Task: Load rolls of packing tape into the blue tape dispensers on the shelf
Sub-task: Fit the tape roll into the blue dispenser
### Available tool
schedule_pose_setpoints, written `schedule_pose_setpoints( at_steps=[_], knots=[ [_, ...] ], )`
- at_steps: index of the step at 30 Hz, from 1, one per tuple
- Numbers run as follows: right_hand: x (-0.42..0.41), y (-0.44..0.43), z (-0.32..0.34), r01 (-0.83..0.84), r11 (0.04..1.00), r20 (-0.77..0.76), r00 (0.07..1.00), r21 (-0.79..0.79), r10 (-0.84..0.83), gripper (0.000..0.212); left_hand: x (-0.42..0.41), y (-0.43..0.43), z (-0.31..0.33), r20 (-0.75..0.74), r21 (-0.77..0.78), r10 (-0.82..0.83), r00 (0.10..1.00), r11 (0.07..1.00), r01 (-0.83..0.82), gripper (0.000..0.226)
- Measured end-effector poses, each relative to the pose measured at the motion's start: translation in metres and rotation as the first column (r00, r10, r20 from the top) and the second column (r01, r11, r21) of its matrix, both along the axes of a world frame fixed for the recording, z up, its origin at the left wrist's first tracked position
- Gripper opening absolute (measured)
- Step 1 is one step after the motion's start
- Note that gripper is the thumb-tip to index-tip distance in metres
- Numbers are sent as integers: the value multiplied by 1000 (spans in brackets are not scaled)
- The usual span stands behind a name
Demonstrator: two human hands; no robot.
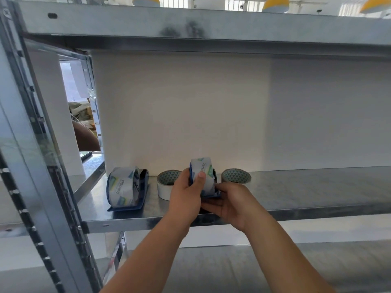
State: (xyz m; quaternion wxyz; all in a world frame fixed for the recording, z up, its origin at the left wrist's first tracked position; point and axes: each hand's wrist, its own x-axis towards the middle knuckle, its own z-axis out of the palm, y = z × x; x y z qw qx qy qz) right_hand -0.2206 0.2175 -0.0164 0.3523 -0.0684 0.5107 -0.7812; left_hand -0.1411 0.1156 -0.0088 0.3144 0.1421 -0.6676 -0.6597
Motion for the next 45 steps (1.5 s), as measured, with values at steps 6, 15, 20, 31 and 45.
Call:
schedule_pose_setpoints(
  at_steps=[6,15,20,31,45],
  knots=[
    [3,8,1,-4,996,55,998,-90,9,33,-10,4,6,44,-89,52,998,995,-48,15],
    [12,40,-4,242,939,-324,933,244,-156,22,-10,26,2,108,-101,2,994,995,9,11],
    [17,39,-16,256,934,-403,904,250,-140,25,-11,34,4,190,-151,-13,982,988,43,16],
    [21,36,-18,309,934,-396,892,178,-220,13,-8,18,18,320,-134,-65,945,984,113,30],
    [20,22,-25,350,911,-450,864,219,-224,22,3,-3,2,314,-226,-7,949,971,82,29]
  ],
)
